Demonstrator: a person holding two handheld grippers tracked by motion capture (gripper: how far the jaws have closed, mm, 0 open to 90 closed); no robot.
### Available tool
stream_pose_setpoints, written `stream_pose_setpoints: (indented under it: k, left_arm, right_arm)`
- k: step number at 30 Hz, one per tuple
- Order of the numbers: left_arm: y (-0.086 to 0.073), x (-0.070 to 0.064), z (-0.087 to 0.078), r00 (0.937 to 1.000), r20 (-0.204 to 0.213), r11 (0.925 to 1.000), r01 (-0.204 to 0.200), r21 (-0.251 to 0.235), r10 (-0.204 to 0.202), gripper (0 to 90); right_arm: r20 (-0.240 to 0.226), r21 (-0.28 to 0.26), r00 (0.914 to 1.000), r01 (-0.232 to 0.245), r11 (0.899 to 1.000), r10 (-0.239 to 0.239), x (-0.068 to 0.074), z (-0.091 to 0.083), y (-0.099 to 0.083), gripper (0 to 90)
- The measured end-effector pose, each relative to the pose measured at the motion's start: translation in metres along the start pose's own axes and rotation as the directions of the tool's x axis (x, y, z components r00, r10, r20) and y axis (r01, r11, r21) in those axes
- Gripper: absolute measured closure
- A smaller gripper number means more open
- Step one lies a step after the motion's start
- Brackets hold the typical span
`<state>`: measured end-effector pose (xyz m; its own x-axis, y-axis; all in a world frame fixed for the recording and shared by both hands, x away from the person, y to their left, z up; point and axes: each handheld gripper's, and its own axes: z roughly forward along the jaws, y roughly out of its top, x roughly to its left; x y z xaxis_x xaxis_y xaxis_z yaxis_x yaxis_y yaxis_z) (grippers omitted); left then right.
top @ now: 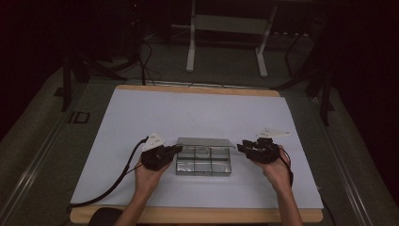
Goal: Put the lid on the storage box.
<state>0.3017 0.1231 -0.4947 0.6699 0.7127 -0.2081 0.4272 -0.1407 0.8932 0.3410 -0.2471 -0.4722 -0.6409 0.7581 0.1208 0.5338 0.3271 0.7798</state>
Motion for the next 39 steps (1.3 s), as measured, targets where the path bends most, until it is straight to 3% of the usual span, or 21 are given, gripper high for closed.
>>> stream_pose_setpoints:
  k: [32,39]
  left_arm:
    - [-0.020,-0.011,-0.007,0.9995,0.024,0.9994,0.019,0.027,-0.020,89.9]
    - [-0.025,-0.013,-0.007,0.9997,0.025,0.9989,0.004,0.047,-0.005,90.0]
  right_arm:
    - [0.020,0.016,0.9997,-0.018,1.000,0.017,-0.006,-0.002,-0.010,66.4]
    - [0.021,0.019,0.9996,-0.017,1.000,0.017,-0.006,-0.003,-0.011,66.3]
